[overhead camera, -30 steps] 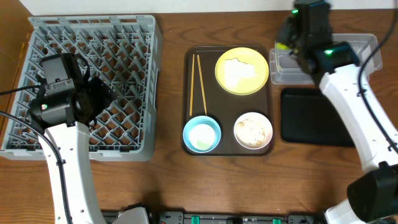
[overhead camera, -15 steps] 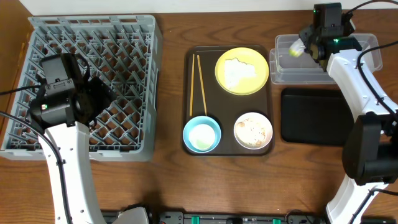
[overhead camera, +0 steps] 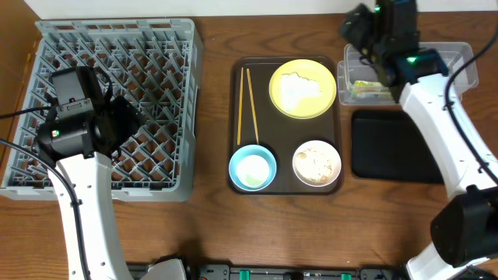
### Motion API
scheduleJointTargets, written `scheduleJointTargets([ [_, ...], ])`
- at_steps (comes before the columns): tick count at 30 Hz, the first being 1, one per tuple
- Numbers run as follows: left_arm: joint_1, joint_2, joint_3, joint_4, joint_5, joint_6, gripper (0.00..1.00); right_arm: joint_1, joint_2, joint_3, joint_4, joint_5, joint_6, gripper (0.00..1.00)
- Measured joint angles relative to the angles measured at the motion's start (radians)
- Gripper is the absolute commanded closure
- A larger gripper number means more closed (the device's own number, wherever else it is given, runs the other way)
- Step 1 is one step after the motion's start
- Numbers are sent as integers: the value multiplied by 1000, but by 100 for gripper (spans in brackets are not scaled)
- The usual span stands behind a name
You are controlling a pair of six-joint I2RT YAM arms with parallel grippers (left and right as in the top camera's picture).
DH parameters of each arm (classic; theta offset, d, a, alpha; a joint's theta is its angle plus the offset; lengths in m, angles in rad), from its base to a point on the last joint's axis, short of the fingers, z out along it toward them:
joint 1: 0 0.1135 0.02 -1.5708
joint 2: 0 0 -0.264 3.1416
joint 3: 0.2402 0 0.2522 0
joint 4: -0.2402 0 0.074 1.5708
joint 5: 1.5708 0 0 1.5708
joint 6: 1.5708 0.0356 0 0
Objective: Sort waste into correct bins and load items into the dishwasher
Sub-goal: 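Carry the wrapper to the clear bin and release it, then grasp the white tissue from the yellow plate with the right gripper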
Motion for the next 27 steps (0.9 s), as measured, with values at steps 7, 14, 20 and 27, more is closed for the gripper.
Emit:
scheduleJointTargets([
  [7,0,0,0,1,0,0,2,193,68,0,23,-50,-289,15],
  [14,0,0,0,1,0,0,2,209,344,0,82,-31,-278,25],
  [20,0,0,0,1,0,0,2,210,438,-2,80,32,-251,27],
  [27,0,0,0,0,0,0,2,221,475,2,77,132,-252,55],
])
